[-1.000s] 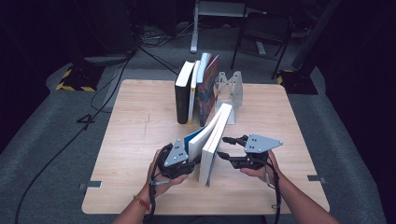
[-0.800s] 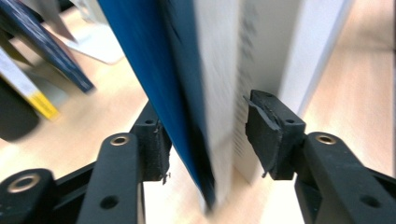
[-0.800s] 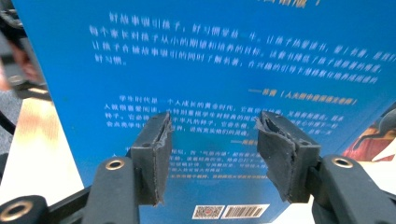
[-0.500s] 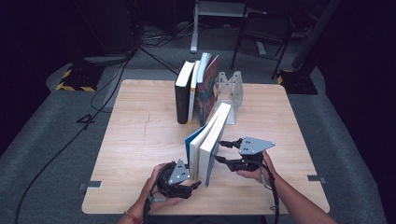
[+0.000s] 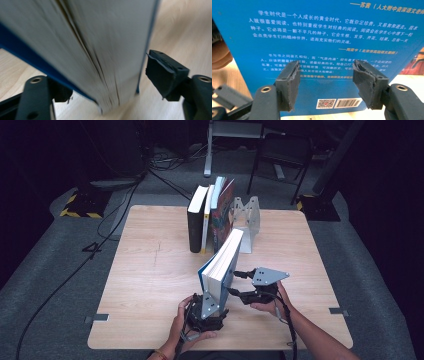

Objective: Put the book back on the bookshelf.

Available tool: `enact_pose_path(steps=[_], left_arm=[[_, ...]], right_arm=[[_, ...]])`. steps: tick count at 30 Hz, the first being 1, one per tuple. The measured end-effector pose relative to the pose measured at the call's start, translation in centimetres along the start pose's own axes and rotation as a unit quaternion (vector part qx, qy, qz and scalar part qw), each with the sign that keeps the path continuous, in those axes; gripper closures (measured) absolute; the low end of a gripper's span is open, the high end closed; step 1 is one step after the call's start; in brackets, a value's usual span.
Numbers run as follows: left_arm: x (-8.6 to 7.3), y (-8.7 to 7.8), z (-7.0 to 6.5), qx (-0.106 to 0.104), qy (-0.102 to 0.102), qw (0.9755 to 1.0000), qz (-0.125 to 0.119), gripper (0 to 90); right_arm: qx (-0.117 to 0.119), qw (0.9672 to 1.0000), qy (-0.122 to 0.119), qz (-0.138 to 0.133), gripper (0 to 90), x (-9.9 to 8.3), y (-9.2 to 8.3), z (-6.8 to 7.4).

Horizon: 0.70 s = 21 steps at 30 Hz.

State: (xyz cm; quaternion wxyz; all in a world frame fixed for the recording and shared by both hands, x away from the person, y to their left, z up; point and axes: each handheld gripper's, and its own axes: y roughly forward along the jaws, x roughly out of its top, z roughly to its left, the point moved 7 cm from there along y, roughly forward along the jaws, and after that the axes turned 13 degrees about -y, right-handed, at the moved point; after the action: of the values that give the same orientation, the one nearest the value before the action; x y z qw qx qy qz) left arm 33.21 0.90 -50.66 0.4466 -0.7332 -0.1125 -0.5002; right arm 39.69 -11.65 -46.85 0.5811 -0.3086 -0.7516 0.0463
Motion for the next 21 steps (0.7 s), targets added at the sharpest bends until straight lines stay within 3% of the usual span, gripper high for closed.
enact_pose_path(steps=[4,6,11,16,21], left_arm=[[1.4,-0.7,0.3,-0.003,-0.019,0.9987,-0.048,37.4],[1.6,-0.7,0.3,-0.007,-0.019,0.9985,-0.051,39.3],[1.6,-0.9,0.6,-0.006,-0.012,0.9988,-0.046,46.9],[1.6,-1.4,1.7,-0.023,-0.018,0.9990,-0.034,57.2],[1.4,-2.3,3.0,-0.063,0.012,0.9979,-0.012,58.0]], right_arm=[[-0.006,1.0000,0.003,0.004,38.9,-0.4,0.0,-0.5],[-0.011,0.9999,0.005,0.007,39.9,-0.4,-0.1,-0.8],[-0.011,0.9999,0.004,0.009,38.7,-0.5,-0.3,-1.0],[-0.018,0.9998,0.006,0.007,39.0,-0.7,-0.8,-1.5],[-0.017,0.9997,0.011,0.014,36.6,-1.6,-1.3,-2.6]])
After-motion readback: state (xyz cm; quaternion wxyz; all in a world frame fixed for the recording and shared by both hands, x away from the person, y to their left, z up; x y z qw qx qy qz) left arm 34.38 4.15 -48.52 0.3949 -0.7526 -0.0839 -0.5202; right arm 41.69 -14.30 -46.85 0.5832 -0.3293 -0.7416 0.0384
